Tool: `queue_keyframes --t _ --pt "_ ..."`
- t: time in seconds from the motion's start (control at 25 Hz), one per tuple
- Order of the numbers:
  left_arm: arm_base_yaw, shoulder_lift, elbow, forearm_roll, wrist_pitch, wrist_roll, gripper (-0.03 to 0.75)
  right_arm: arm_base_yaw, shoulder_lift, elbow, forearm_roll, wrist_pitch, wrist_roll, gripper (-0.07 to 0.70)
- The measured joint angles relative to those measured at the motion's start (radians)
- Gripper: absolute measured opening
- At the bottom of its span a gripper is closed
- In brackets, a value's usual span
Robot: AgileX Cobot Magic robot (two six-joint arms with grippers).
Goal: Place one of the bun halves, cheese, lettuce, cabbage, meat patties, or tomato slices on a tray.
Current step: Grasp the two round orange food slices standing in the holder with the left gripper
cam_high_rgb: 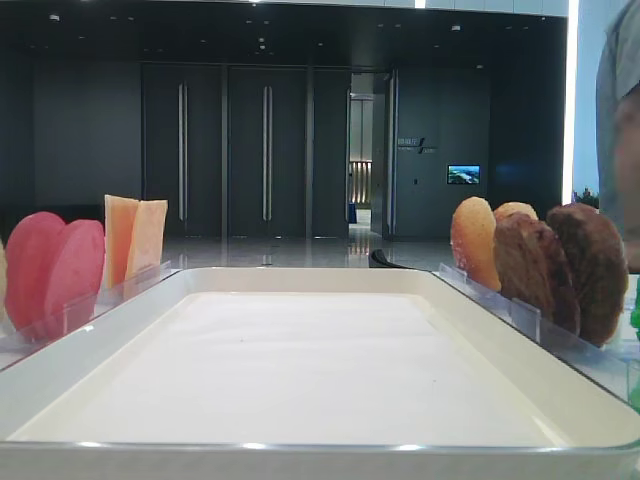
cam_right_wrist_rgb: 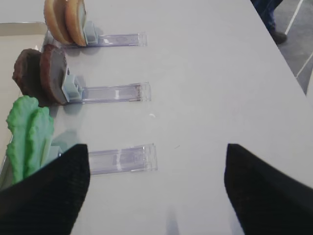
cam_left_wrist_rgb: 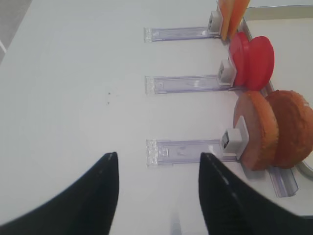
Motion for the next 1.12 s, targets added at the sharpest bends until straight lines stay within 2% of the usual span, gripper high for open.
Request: queue_keyframes --t 0.32,0.52,0.92,1.12 --pt "0.0 0.059 -0.004 0.004 0.009 0.0 0.4 0.0 0.0 0.0 0.0 0.0 0.0 0.547" --pt "0.0 0.116 -0.054 0.004 0.029 -0.006 0.4 0.0 0.0 0.0 0.0 0.0 0.0 0.547" --pt "0.0 0.271 -0.139 0.004 0.135 -0.074 0.4 0.0 0.0 0.0 0.0 0.0 0.0 0.547" --pt "0.0 0.391 -0.188 0.001 0.146 -0.105 0.4 0.0 0.0 0.0 0.0 0.0 0.0 0.547"
